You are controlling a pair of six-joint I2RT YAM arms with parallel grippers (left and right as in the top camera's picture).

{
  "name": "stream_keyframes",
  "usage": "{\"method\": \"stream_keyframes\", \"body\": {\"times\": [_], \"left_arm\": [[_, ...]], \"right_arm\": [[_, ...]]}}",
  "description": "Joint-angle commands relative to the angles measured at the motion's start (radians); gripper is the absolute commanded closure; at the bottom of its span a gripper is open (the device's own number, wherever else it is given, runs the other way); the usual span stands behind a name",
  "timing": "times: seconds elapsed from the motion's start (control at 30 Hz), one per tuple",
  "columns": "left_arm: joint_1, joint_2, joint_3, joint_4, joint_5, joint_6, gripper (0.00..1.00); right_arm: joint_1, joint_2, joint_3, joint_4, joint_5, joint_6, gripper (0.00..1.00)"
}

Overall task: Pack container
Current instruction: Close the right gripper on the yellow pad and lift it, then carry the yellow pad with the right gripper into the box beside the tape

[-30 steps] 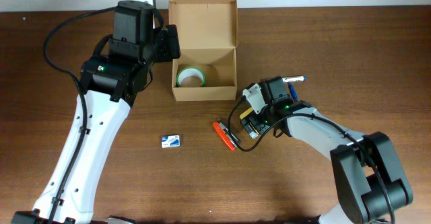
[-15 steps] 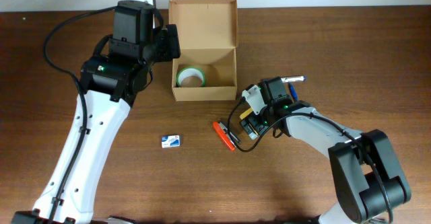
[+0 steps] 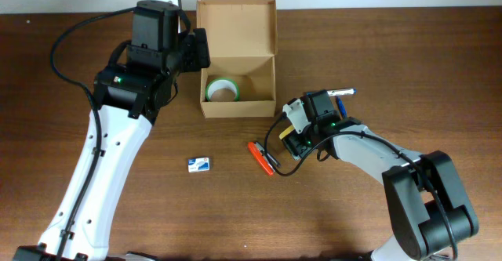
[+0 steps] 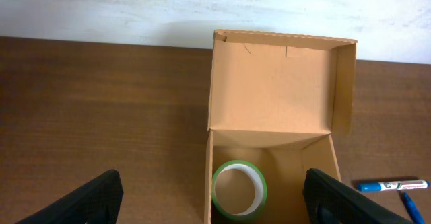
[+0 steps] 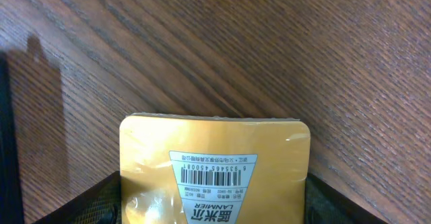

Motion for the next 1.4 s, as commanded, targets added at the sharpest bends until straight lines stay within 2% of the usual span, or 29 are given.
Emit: {"method": "stream_keyframes", "body": {"times": [0.0,0.37,0.6,0.7,0.83,1.07,1.37], "left_arm": [[0.004,-0.015,0.016,0.008,-0.011,0.002,0.14],[0.027,-0.018,0.016,0.019,-0.043,0.006,0.14],[0.099,-0.039,0.016,0.021,-0.045,0.005,0.15],[0.114,-0.05,0.016,0.021,-0.045,0.006,0.15],[0.119,-0.056,0.016,0.021,-0.045,0.005,0.15],[0.119,-0.056,0.016,0.021,-0.045,0.005,0.14],[0.119,-0.056,0.016,0.021,-0.045,0.005,0.14]], "right_arm": [[0.006,0.008,0.044,-0.03,-0.006,0.054,0.23],[0.006,-0.025,0.378,-0.435,-0.006,0.054,0.23],[0.006,-0.025,0.546,-0.61,-0.011,0.055,0.25],[0.006,-0.025,0.629,-0.654,-0.014,0.101,0.25],[0.023,-0.025,0.718,-0.641,-0.037,0.142,0.25],[0.123,-0.007,0.737,-0.443,-0.025,0.293,0.24],[0.23,0.105,0.736,-0.288,0.133,0.485,0.25]]}}
